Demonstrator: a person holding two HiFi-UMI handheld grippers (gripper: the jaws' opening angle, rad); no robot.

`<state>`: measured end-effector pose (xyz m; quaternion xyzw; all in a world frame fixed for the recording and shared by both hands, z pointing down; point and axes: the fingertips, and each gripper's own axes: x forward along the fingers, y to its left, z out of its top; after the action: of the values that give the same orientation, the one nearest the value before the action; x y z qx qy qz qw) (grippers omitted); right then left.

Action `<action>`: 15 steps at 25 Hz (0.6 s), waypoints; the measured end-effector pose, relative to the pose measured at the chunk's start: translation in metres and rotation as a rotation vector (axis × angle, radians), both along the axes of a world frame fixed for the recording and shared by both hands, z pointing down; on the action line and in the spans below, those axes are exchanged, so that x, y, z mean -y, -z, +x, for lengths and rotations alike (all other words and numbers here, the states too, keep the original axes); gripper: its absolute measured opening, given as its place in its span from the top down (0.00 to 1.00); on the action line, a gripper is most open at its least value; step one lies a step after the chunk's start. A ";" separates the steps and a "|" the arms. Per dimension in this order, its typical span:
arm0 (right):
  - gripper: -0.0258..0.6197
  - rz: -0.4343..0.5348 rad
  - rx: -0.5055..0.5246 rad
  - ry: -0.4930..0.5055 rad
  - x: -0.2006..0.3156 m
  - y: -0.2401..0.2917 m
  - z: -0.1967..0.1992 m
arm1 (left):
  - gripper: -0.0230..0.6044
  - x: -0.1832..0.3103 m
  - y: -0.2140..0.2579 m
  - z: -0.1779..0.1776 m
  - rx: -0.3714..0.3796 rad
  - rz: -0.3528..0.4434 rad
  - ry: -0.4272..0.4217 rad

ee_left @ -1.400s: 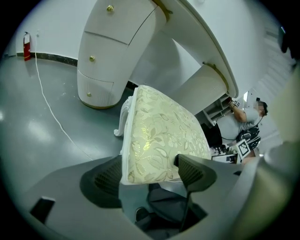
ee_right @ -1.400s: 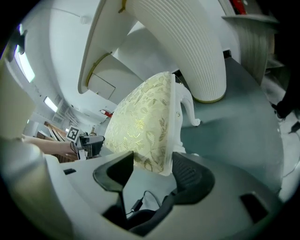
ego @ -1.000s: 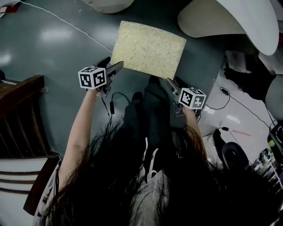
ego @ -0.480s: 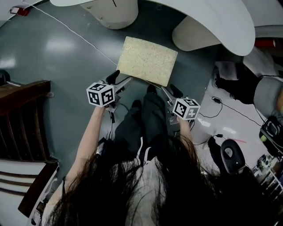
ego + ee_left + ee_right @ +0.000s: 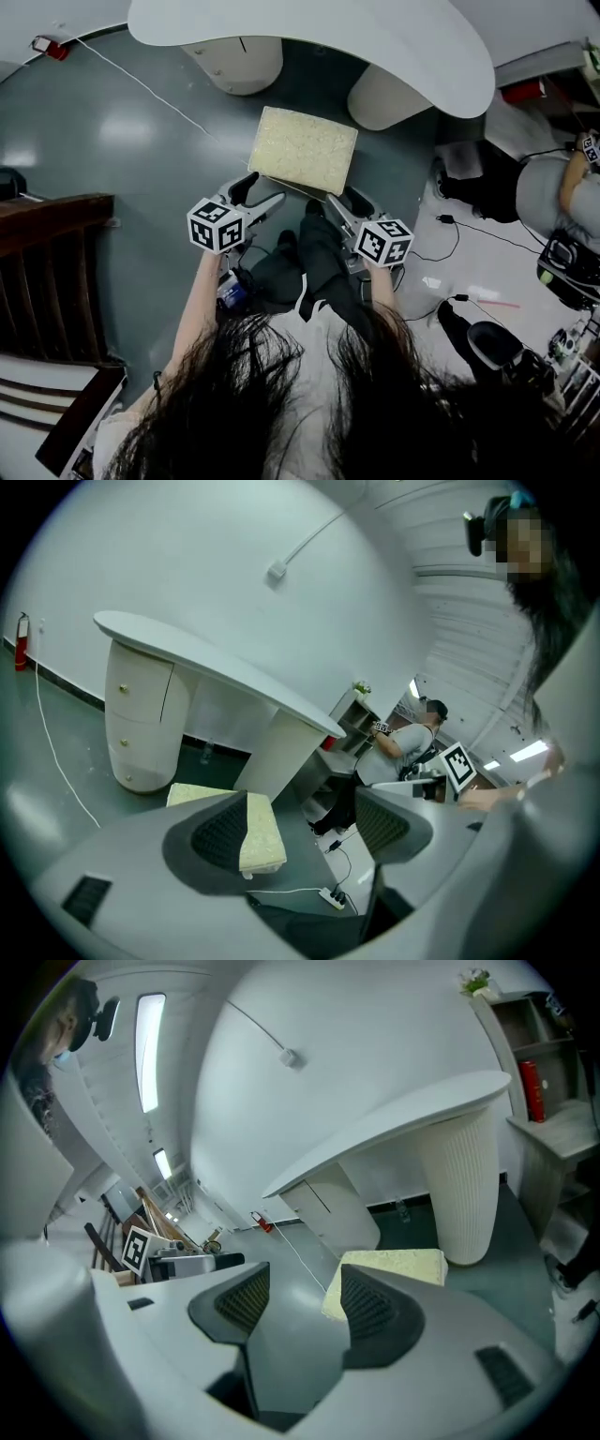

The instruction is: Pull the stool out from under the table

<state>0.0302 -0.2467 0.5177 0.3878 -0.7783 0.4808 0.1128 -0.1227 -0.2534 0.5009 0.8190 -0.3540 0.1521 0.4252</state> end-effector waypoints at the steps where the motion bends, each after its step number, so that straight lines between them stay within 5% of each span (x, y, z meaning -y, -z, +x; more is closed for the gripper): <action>1: 0.58 0.013 0.003 -0.007 0.000 0.008 0.000 | 0.37 0.000 0.011 0.002 -0.007 0.014 -0.006; 15: 0.66 0.124 -0.034 -0.030 -0.061 0.098 0.008 | 0.37 -0.069 0.095 0.039 -0.102 0.072 -0.035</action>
<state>0.0381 -0.1860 0.4200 0.4137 -0.7987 0.4266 0.0944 -0.0840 -0.1846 0.4055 0.8466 -0.3227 0.1049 0.4100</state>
